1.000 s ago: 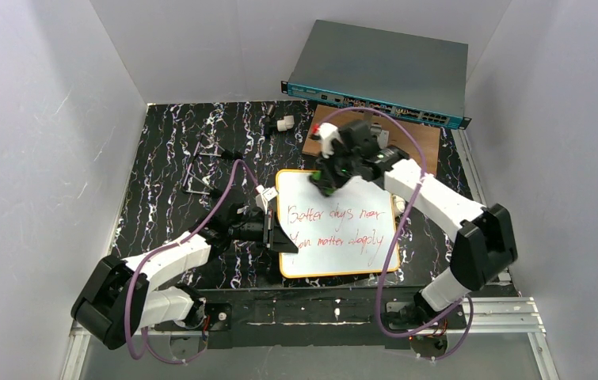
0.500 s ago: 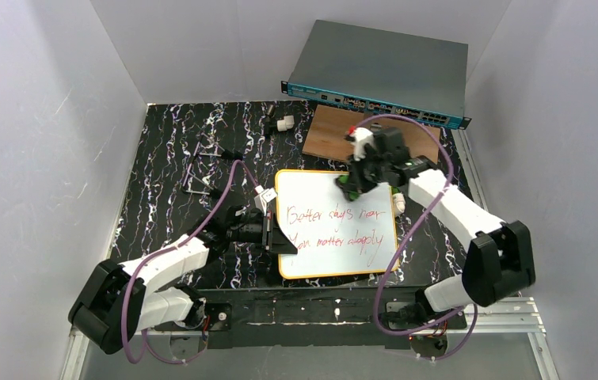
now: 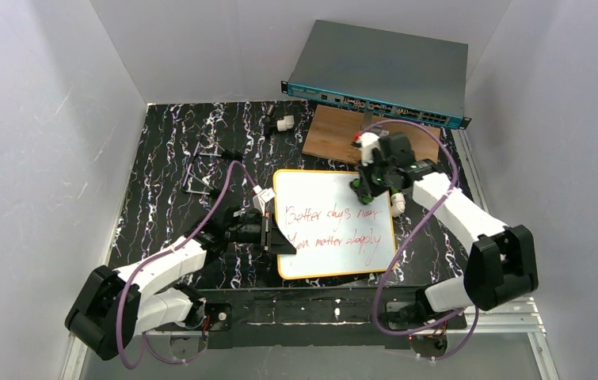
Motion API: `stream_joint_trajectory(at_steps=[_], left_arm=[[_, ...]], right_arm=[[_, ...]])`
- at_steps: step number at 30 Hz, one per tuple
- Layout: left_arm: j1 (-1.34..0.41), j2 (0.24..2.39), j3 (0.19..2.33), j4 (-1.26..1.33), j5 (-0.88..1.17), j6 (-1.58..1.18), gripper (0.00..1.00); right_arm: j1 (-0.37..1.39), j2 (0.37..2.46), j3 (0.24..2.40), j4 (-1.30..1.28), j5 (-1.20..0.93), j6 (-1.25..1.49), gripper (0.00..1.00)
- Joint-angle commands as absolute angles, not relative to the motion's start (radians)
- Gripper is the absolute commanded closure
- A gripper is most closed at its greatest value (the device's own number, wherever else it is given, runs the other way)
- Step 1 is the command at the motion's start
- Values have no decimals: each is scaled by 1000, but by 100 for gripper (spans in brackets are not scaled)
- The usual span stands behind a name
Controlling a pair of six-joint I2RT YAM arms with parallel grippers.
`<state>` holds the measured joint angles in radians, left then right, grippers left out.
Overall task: Erase the whiteboard
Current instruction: Erase the whiteboard at the center of the board.
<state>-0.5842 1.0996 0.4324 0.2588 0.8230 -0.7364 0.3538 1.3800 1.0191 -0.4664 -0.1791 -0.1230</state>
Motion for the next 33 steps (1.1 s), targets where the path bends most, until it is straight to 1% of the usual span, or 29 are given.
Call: stream_joint_trajectory(at_steps=[1, 4, 7, 10, 12, 14, 18, 21, 24, 27, 33], left_arm=[[-597, 1060, 444, 358, 819, -585, 100], [-597, 1052, 445, 355, 814, -587, 100], [-597, 1049, 444, 354, 812, -589, 100], [-597, 1050, 446, 348, 813, -585, 100], [-597, 1044, 445, 345, 812, -582, 100], [-597, 1042, 443, 350, 811, -580, 100], [-597, 1055, 439, 374, 819, -587, 100], [-597, 1054, 438, 378, 822, -588, 100], [-597, 1047, 438, 382, 822, -590, 100], [-597, 1043, 445, 380, 822, -595, 100], [-597, 1048, 452, 376, 820, -596, 100]], right_arm=[[577, 1462, 1176, -490, -237, -88, 99], [672, 1544, 1339, -538, -259, -53, 99], [723, 1611, 1463, -573, -294, -10, 99], [733, 1631, 1493, -581, -306, -8, 99], [721, 1600, 1428, -555, -241, -19, 99], [672, 1548, 1329, -513, -183, -28, 99], [483, 1461, 1152, -485, -99, -59, 99], [378, 1436, 1086, -503, -68, -103, 99], [356, 1422, 1043, -491, -70, -123, 99], [394, 1445, 1086, -507, -166, -106, 99], [651, 1518, 1307, -543, -223, -109, 99]])
